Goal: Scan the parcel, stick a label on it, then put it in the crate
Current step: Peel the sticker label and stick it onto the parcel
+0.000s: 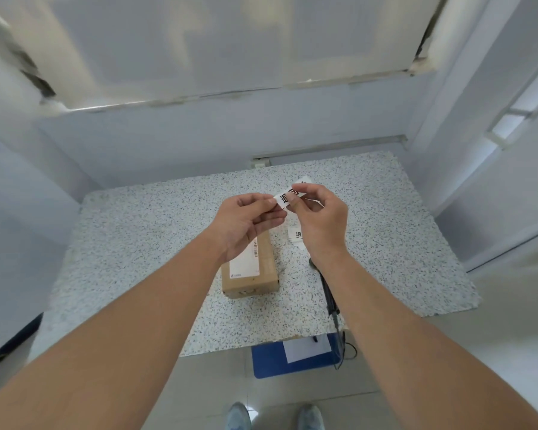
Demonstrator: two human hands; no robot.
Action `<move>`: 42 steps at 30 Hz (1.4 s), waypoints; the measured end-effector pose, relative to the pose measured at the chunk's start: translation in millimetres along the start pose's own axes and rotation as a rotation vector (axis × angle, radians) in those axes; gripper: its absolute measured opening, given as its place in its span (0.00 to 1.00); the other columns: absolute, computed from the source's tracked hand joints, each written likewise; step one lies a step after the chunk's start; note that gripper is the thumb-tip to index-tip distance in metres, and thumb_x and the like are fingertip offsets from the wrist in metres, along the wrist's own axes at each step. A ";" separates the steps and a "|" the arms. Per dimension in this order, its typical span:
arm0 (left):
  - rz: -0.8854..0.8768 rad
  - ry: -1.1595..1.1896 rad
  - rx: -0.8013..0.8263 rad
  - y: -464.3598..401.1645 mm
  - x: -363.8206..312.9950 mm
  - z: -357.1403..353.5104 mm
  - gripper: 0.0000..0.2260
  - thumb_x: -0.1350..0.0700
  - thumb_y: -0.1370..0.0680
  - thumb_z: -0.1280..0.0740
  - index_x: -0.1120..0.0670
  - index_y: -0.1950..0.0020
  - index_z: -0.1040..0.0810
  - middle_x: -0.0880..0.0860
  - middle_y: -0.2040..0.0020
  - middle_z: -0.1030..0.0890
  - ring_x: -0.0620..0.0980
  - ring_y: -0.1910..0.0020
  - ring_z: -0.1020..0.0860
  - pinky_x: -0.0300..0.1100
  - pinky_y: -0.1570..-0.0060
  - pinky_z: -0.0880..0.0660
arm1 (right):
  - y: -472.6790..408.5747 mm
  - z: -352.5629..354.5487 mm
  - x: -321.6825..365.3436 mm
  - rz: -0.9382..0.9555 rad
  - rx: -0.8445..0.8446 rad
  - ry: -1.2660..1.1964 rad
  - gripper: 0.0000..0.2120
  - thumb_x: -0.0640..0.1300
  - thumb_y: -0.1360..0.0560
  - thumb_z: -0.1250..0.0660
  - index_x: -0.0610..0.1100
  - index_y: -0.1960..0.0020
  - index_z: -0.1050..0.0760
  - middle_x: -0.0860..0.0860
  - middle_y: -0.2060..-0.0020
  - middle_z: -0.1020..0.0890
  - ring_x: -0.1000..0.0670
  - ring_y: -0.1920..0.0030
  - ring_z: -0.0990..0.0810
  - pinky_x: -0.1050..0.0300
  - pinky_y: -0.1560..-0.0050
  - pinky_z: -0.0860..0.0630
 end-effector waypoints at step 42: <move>-0.203 -0.485 0.019 49.6 -32.1 19.5 0.07 0.67 0.22 0.28 0.70 0.46 0.18 0.67 0.54 0.14 0.62 0.55 0.13 0.50 0.49 0.15 | 42.4 -14.8 38.9 0.316 0.266 0.582 0.06 0.49 0.25 0.22 0.48 0.50 0.12 0.53 0.37 0.20 0.53 0.37 0.22 0.45 0.36 0.22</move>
Point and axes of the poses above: each hand's wrist, its own y-axis away from the middle knuckle, its own z-axis out of the back of the hand, x = y × z, the point moved 3 cm from there along -y, towards the middle knuckle
